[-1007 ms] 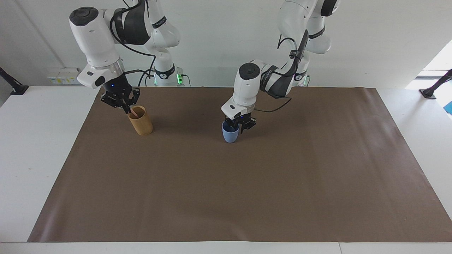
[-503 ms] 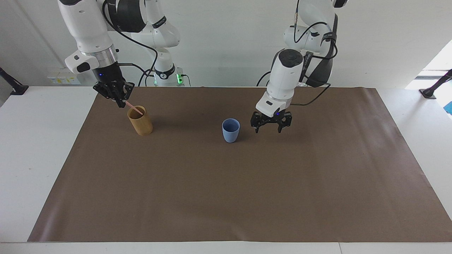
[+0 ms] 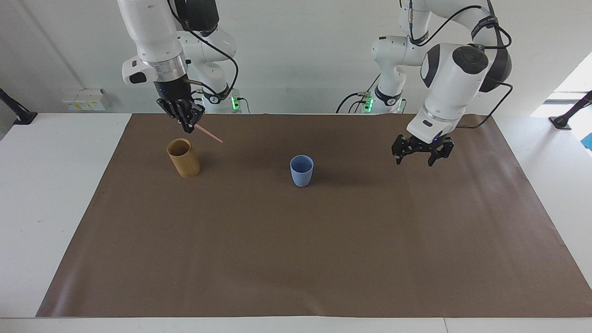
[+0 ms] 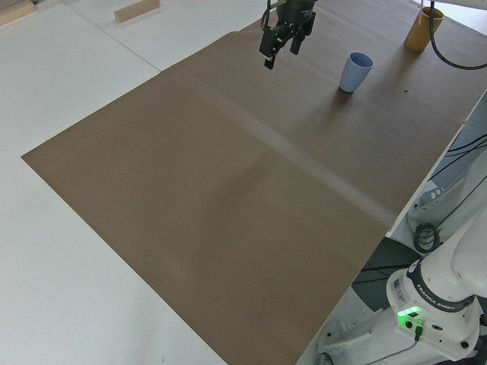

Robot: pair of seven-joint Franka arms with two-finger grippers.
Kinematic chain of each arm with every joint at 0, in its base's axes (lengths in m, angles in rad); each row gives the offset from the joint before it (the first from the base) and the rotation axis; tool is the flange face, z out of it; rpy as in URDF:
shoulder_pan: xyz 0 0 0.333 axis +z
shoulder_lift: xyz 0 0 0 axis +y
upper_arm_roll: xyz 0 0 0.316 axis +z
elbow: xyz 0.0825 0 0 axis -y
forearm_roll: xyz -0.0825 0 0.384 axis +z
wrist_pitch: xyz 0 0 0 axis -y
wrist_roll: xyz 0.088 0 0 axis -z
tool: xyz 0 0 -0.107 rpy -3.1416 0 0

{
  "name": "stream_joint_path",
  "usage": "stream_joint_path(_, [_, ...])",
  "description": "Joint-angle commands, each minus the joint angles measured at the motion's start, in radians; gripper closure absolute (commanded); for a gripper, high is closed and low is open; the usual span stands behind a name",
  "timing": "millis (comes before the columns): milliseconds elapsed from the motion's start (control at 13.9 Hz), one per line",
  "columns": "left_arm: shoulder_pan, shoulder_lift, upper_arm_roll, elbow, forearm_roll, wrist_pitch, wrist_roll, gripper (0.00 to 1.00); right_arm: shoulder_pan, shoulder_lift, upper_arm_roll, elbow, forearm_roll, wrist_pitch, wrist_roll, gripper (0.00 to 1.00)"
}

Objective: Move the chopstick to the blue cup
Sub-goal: 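Carry the chopstick over the blue cup while the left gripper withdraws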

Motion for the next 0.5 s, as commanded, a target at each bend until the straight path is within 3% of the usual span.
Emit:
stream_joint_path(0, [0.091,-0.047,-0.014,-0.043,0.012,-0.019,0.133,0.0,0.028,0.016,0.003,0.02,0.052,0.028,0.18,1.0])
stream_joint_path(288, [0.156,-0.059,-0.011,-0.006,0.009,-0.045,0.25,0.0,0.143,0.05,0.002,0.024,0.055,0.096,0.476,1.0])
stream_joint_path(431, [0.153,-0.054,-0.013,0.09,0.009,-0.137,0.249,0.0,0.166,0.06,0.003,0.024,0.049,0.14,0.585,1.0])
